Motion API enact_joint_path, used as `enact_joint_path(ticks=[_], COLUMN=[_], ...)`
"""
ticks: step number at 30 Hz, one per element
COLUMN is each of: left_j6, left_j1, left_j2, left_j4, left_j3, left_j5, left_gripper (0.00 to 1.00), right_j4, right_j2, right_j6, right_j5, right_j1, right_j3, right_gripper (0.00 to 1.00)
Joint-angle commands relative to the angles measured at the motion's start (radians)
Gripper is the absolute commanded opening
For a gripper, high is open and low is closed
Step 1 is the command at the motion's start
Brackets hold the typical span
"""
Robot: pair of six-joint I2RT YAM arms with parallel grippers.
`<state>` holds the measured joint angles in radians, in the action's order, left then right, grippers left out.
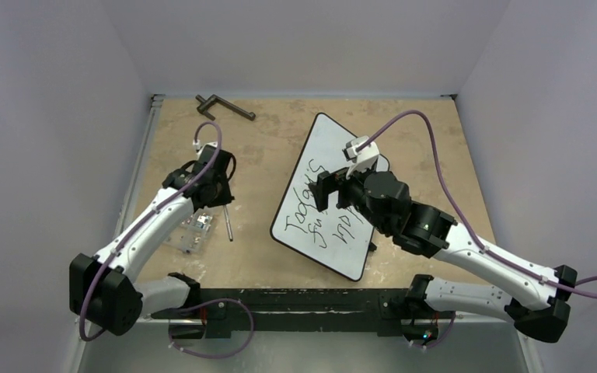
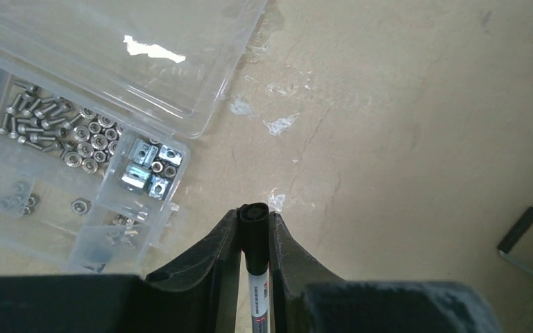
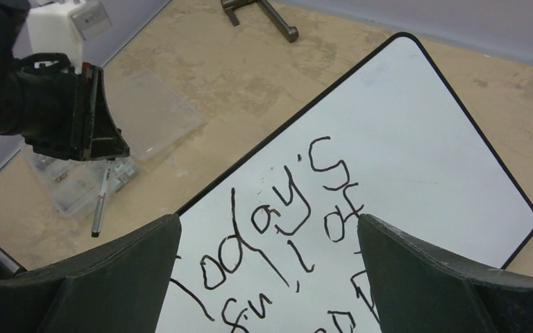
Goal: Write a sentence on the whiteboard
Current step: Put down the whiteboard marker at the center of the board, then reset both arms
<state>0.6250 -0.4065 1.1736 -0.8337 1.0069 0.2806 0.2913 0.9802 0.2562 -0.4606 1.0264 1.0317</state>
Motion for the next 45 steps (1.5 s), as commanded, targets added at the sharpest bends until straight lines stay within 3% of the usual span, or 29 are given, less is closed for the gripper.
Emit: enact_joint_path(ticks=[1, 12, 20, 29, 32, 35, 37, 41, 45], left_j6=[-0.067, -0.046, -0.028, -0.021, -0.021, -0.032, -0.038, -0.044, -0.061], left_j1=[-0.011, -0.065, -0.066, -0.066, -0.066, -0.066, -0.066, -0.066, -0.068], left_j2=[0.082, 0.301, 0.361, 0.342, 0.33, 0.307, 0.282, 0.162, 0.044], left_j4=[0.146, 0.257, 0.311, 0.316, 0.304, 0.277, 0.232, 0.143, 0.011], left_j3=[-0.049, -0.082, -0.108, -0.114, -0.109, -0.09, -0.065, -0.022, 0.064], left_j5=[0.003, 0.019, 0.016, 0.024, 0.026, 0.016, 0.015, 0.024, 0.022], left_gripper=[0.0, 0.0, 0.01, 0.21, 0.34, 0.56, 0.65, 0.76, 0.78], right_j4=[-0.023, -0.021, -0.023, -0.033, -0.033, -0.034, -0.037, -0.043, -0.041], right_j2=[-0.056, -0.108, -0.143, -0.128, -0.126, -0.133, -0.139, -0.142, -0.141], right_j6=[0.031, 0.058, 0.064, 0.058, 0.055, 0.055, 0.053, 0.043, 0.033], right_j5=[-0.065, -0.073, -0.073, -0.07, -0.069, -0.07, -0.07, -0.069, -0.073], right_j1=[0.001, 0.0, 0.0, 0.0, 0.0, 0.0, 0.0, -0.001, 0.0], right_j3=[-0.028, -0.072, -0.107, -0.107, -0.105, -0.109, -0.113, -0.117, -0.1], right_gripper=[0.99, 0.99, 0.99, 0.99, 0.99, 0.99, 0.99, 0.99, 0.99])
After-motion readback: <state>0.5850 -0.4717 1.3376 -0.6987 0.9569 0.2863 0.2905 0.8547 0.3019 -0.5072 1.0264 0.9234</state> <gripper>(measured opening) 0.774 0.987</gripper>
